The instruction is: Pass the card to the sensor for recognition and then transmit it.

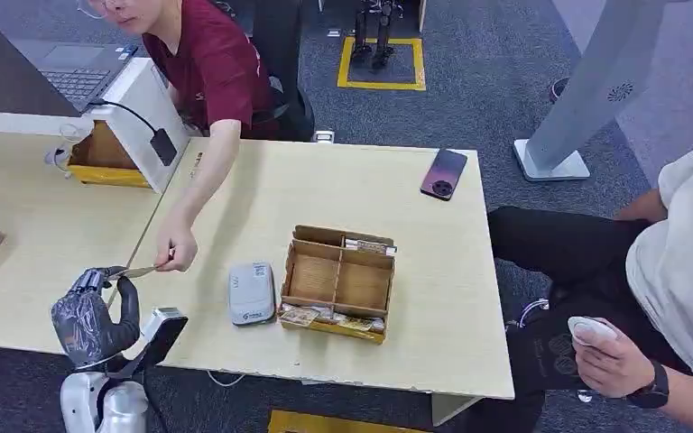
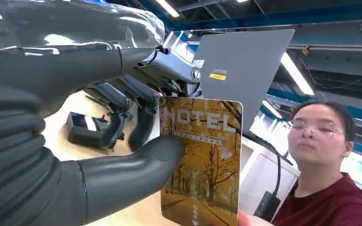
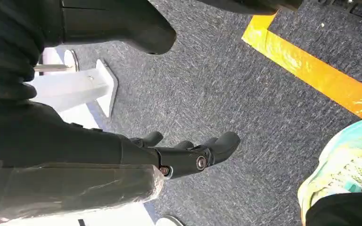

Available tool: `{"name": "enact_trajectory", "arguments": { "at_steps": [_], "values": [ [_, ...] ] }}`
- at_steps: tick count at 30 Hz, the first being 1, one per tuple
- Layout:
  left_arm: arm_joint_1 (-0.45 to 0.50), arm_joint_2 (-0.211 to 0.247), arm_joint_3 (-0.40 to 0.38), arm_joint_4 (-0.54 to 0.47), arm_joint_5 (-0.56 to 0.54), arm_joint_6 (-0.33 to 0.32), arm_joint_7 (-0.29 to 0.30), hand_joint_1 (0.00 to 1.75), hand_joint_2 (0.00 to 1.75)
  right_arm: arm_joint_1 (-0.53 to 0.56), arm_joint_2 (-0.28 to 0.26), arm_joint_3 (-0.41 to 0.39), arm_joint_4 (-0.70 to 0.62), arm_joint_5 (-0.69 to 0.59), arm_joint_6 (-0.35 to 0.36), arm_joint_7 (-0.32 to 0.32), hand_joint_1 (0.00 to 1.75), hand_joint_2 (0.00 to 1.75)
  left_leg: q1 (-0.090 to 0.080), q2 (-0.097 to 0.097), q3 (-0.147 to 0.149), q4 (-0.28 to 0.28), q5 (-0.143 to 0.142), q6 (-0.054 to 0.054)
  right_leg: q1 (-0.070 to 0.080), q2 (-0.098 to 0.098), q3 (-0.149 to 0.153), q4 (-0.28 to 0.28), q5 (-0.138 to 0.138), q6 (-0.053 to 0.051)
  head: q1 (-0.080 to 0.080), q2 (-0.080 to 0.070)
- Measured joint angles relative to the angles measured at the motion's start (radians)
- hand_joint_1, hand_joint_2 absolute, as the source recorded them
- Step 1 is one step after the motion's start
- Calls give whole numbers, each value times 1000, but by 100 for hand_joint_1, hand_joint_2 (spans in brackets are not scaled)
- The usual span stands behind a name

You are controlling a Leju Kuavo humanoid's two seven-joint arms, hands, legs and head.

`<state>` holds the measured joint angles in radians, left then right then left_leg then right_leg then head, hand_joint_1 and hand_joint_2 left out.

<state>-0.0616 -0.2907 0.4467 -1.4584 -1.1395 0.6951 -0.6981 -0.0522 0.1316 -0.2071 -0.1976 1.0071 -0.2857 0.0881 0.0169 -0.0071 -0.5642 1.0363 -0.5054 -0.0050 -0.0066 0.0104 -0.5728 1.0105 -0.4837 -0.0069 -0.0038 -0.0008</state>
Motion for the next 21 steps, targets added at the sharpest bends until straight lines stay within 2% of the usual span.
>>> {"name": "enact_trajectory", "arguments": {
  "at_steps": [17,21],
  "values": [
    [30,13,-74,-1,90,0,0,175,175,0,0,-18,0,23,0,-2,0,175,0,0,0,0,0,0,0,0,0,0,0,0,0,0],
    [29,27,-105,16,254,0,0,175,175,0,0,-27,0,32,-1,-2,0,175,0,0,0,0,0,0,0,0,0,0,0,0,0,0]
  ]
}}
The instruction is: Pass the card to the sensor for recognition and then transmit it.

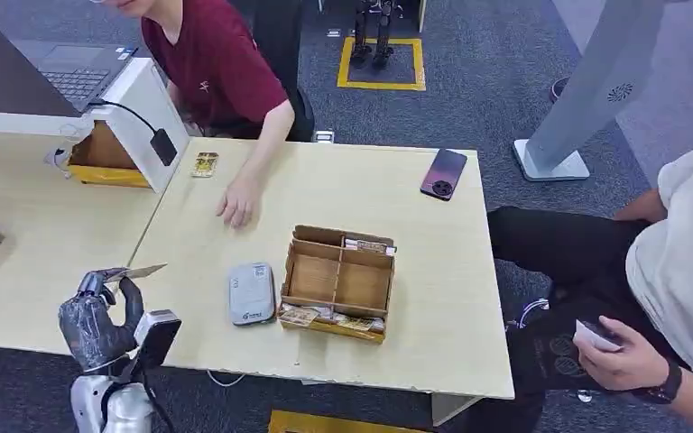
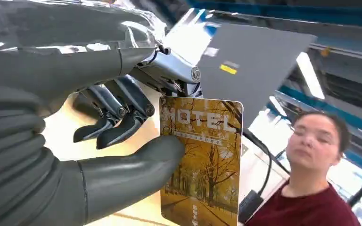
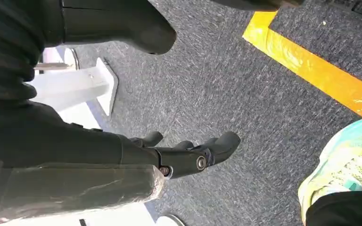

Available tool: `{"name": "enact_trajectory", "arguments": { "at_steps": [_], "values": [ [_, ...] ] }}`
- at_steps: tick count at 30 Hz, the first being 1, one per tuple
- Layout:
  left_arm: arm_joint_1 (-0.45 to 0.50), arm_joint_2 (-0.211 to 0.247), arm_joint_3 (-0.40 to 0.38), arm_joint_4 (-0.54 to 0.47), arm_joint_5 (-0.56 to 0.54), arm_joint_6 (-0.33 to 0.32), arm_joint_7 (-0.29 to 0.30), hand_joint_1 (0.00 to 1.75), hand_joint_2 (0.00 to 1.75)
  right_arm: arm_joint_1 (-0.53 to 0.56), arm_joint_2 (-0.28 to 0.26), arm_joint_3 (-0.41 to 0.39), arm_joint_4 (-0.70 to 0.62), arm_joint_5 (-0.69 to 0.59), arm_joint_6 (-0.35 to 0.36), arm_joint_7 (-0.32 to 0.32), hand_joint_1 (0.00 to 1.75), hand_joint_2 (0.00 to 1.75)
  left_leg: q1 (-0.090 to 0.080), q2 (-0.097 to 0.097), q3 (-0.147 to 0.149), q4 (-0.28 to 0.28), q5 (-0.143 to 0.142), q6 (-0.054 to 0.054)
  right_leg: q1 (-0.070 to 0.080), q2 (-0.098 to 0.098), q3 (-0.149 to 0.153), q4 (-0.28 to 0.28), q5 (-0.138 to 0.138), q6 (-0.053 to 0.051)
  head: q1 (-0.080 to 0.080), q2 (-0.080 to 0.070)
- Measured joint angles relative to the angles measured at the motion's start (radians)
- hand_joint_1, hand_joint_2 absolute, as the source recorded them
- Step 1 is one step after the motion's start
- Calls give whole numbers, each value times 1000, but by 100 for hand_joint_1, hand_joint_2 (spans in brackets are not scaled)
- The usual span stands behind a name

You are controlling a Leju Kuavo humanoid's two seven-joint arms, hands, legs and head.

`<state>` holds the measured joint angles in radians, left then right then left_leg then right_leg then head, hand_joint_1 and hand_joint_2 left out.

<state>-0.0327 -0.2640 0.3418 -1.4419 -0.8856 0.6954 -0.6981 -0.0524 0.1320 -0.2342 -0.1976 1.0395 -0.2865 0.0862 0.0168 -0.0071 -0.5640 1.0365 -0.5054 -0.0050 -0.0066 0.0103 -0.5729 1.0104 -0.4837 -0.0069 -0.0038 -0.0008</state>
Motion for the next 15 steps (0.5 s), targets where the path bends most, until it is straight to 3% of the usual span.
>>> {"name": "enact_trajectory", "arguments": {
  "at_steps": [3,7,9,15],
  "values": [
    [-11,23,-43,64,149,-8,1,175,175,0,2,-11,0,5,-2,1,0,175,0,0,0,0,0,0,0,0,0,0,0,0,0,0],
    [-40,47,-87,141,359,-222,106,175,175,0,3,-28,0,1,-7,5,0,175,0,0,0,0,0,0,0,0,0,0,0,0,0,0],
    [-51,56,-100,164,420,-298,143,175,175,0,4,-37,0,2,-8,7,0,175,0,0,0,0,0,0,0,1,0,0,0,0,0,0],
    [-69,66,-119,190,487,-354,200,175,175,1,8,-54,0,7,-13,11,0,175,0,0,0,0,0,0,0,1,0,0,0,0,0,0]
  ]
}}
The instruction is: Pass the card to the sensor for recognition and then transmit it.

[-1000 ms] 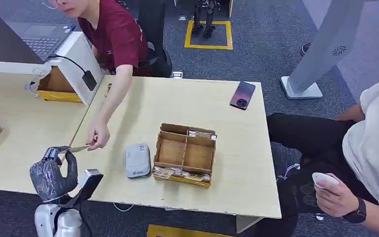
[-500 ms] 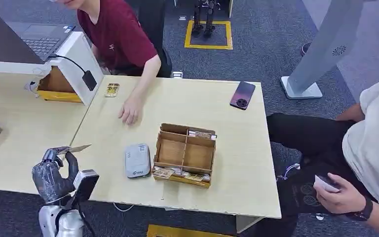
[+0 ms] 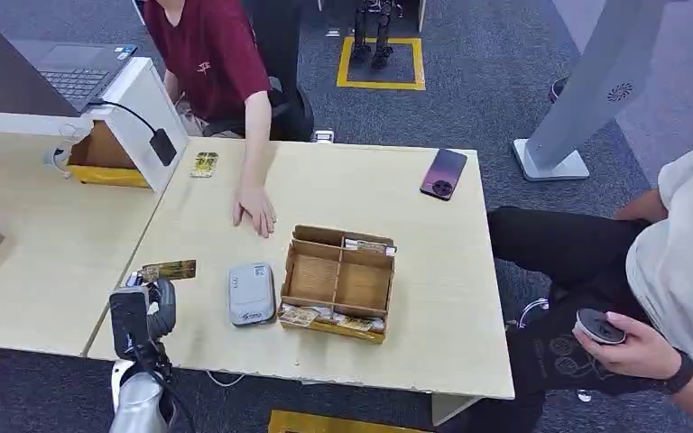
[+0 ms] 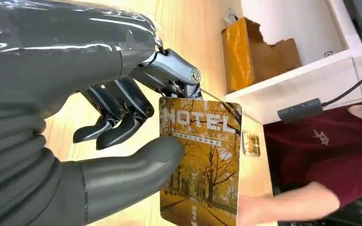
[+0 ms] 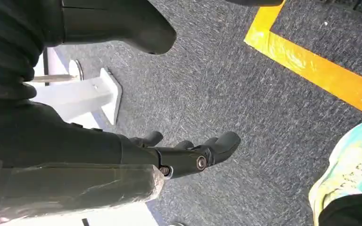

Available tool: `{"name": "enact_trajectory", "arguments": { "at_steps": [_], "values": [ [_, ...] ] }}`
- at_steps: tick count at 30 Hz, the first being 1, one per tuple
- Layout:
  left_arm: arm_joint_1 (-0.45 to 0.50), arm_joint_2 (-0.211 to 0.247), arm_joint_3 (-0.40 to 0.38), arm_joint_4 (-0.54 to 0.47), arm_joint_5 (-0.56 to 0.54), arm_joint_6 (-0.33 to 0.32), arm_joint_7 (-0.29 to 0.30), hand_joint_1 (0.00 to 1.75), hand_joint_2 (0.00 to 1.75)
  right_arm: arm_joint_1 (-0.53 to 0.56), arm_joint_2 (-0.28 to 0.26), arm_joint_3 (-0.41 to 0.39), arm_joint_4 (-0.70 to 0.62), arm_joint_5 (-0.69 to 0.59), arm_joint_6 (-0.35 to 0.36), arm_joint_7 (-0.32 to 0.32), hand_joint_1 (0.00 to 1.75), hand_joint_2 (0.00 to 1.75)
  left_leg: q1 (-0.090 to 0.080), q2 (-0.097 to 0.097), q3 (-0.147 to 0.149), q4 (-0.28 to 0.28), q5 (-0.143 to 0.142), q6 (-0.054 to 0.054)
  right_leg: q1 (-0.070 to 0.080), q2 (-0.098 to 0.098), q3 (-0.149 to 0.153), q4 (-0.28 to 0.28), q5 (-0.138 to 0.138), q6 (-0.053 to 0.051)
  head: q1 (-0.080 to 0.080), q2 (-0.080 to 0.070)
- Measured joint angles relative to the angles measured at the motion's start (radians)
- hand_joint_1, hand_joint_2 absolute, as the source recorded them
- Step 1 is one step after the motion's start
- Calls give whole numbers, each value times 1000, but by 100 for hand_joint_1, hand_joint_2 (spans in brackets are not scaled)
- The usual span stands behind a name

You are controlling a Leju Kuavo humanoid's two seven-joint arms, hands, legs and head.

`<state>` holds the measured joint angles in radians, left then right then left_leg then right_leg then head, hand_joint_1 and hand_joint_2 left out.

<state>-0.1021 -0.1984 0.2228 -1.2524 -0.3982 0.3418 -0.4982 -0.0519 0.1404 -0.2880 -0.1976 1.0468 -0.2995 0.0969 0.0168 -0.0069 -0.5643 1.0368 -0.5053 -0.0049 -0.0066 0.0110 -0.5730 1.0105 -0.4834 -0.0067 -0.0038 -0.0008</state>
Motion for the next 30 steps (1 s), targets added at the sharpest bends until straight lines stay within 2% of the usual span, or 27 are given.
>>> {"name": "enact_trajectory", "arguments": {
  "at_steps": [4,8,13,18,25,30],
  "values": [
    [-5,6,-10,10,7,-10,11,175,175,0,0,-9,0,0,-2,1,0,175,0,0,0,0,0,0,0,0,0,0,0,0,0,0],
    [-8,6,-19,19,30,-31,79,175,175,0,1,-17,0,1,-9,5,0,175,0,0,0,0,0,0,0,0,0,0,0,0,0,0],
    [-6,12,-52,23,65,-118,144,175,175,0,2,-28,0,4,-14,9,0,175,0,0,0,0,0,0,0,0,0,0,0,0,0,0],
    [11,32,-119,23,55,-178,177,175,175,1,3,-46,0,4,-22,9,0,175,0,0,0,0,0,0,0,0,0,0,0,0,0,0],
    [36,58,-201,16,39,-198,203,175,175,1,5,-64,0,16,-27,9,0,175,0,0,0,0,0,0,0,0,0,0,0,0,0,0],
    [50,82,-245,2,-25,-188,228,175,175,1,7,-74,0,19,-30,9,0,175,0,0,0,0,0,0,0,0,0,0,0,0,0,0]
  ]
}}
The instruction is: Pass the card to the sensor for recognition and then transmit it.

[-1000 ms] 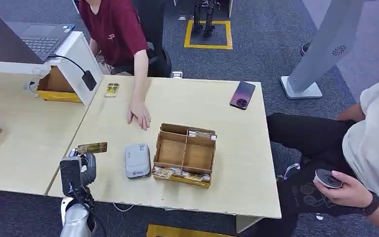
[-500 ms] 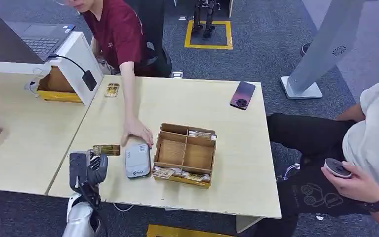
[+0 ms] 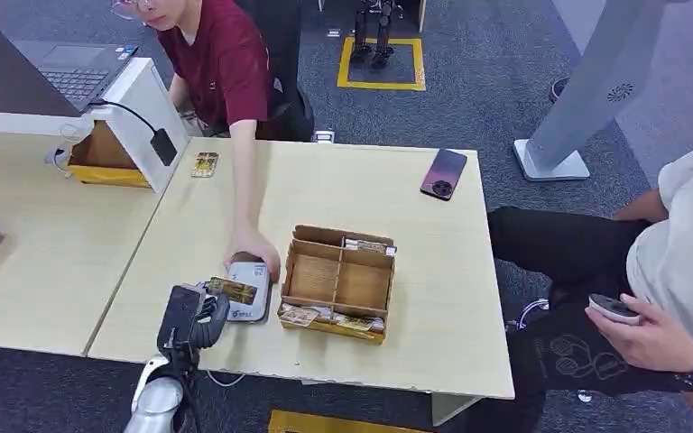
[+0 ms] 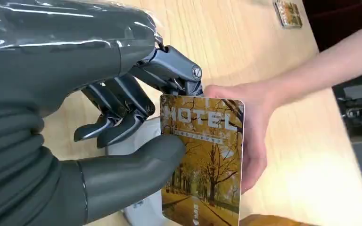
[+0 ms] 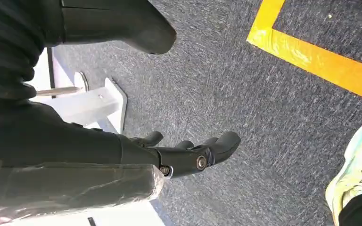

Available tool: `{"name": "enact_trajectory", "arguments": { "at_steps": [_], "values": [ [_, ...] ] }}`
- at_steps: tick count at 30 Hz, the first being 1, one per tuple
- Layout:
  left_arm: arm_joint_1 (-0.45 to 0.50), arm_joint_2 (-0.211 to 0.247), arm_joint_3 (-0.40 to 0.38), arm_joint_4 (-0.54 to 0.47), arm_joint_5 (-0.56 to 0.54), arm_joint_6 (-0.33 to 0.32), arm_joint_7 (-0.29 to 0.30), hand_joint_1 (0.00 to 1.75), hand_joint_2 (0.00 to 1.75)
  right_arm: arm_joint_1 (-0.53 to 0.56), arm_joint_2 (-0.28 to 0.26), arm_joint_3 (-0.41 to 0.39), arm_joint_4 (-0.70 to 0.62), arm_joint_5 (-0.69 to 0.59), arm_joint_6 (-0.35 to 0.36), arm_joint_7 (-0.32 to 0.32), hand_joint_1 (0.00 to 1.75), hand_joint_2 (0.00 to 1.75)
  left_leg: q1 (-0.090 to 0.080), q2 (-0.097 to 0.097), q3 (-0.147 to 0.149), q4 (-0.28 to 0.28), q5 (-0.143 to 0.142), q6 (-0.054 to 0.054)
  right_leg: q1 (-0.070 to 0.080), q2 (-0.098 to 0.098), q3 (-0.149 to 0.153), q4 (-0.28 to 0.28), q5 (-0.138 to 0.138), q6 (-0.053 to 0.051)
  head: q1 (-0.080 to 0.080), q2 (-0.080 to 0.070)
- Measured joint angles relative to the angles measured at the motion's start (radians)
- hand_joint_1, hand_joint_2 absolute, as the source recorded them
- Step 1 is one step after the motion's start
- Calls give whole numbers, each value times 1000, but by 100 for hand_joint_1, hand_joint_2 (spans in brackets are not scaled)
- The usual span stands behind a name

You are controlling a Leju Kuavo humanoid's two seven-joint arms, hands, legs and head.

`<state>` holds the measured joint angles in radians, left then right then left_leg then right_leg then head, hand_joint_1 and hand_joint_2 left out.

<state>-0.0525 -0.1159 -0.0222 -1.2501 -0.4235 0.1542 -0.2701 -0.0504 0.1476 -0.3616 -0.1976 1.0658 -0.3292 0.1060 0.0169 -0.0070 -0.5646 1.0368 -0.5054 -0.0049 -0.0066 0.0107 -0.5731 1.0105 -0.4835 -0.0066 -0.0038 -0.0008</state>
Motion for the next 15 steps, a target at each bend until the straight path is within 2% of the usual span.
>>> {"name": "enact_trajectory", "arguments": {
  "at_steps": [3,6,11,15],
  "values": [
    [1,14,-23,0,-60,37,14,175,175,0,0,-6,0,4,0,-1,0,175,0,0,0,0,0,0,0,0,0,0,0,0,0,0],
    [-2,16,-25,0,-142,113,38,175,175,0,0,-14,0,18,1,-1,0,175,0,0,0,0,0,0,0,0,0,0,0,0,0,0],
    [-15,18,-25,6,-207,171,48,175,175,0,1,-17,0,32,2,-1,0,175,0,0,0,0,0,0,0,0,0,0,0,0,0,0],
    [-30,16,-23,24,-320,288,58,175,175,0,1,-19,0,46,5,-1,0,175,0,0,0,0,0,0,0,0,0,0,0,0,0,0]
  ]
}}
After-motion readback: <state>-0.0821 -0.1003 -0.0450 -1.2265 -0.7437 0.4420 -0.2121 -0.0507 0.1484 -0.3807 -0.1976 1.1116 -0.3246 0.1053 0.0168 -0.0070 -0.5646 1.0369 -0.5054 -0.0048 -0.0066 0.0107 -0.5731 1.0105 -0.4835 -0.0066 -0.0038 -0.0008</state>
